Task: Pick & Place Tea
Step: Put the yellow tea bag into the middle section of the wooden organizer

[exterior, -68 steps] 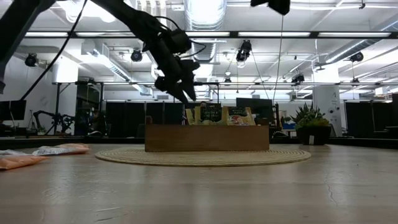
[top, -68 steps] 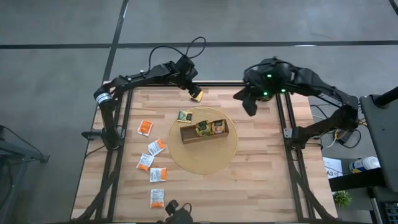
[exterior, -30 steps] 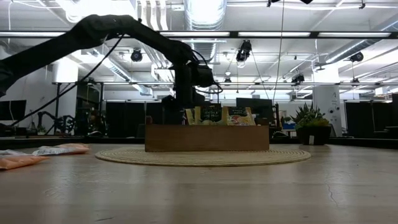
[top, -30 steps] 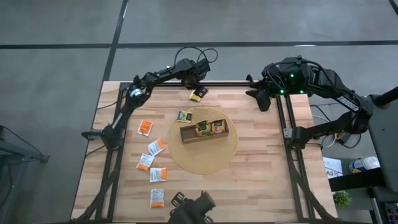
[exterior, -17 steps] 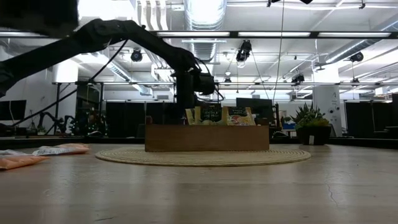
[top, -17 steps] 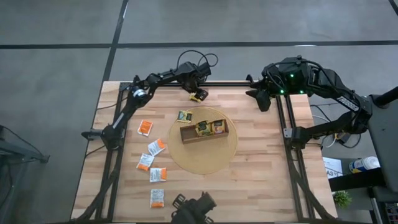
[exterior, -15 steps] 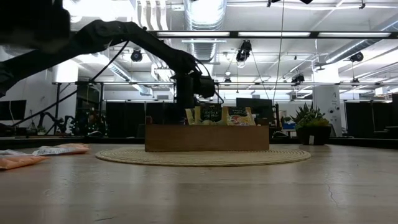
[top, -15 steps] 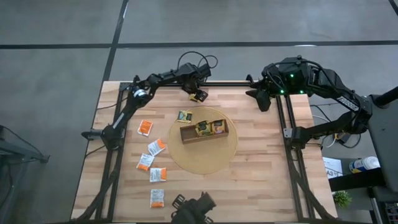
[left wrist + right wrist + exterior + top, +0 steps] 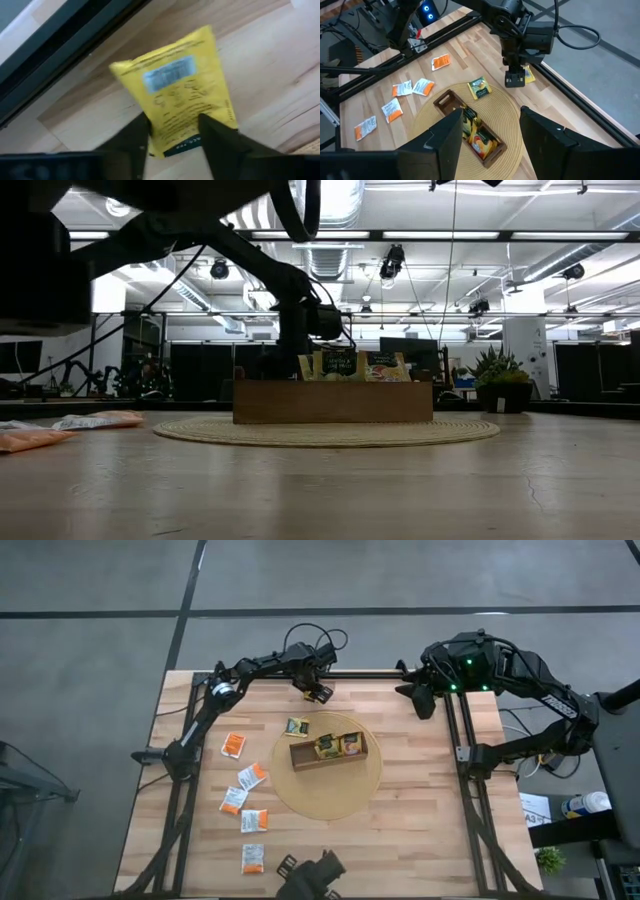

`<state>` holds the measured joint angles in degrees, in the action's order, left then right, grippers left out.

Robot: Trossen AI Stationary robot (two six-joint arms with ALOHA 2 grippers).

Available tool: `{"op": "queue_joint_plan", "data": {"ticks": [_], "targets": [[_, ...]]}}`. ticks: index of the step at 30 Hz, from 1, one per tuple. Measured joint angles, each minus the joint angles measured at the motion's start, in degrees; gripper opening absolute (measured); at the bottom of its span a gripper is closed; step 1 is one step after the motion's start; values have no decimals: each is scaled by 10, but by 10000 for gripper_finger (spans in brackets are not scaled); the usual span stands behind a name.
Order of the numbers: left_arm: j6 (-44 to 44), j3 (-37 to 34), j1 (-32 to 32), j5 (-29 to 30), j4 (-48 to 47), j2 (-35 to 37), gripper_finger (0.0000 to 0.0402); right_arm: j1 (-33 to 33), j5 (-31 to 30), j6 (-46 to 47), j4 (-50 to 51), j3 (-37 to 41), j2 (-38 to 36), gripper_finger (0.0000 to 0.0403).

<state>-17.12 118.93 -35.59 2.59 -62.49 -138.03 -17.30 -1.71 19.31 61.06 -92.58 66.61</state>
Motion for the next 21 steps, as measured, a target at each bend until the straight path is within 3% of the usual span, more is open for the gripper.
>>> {"op": "queue_joint_plan", "data": {"ticks": [5, 14, 21], "targets": [[20, -1, 0, 3, 1, -1, 21, 0, 0, 0, 0, 0, 0, 194], [24, 2, 0, -4, -5, 11, 1, 0, 0, 0, 0, 0, 0, 194], [20, 19, 1, -66, -7, 70, 0, 0, 0, -22, -1, 0, 0, 194]]}}
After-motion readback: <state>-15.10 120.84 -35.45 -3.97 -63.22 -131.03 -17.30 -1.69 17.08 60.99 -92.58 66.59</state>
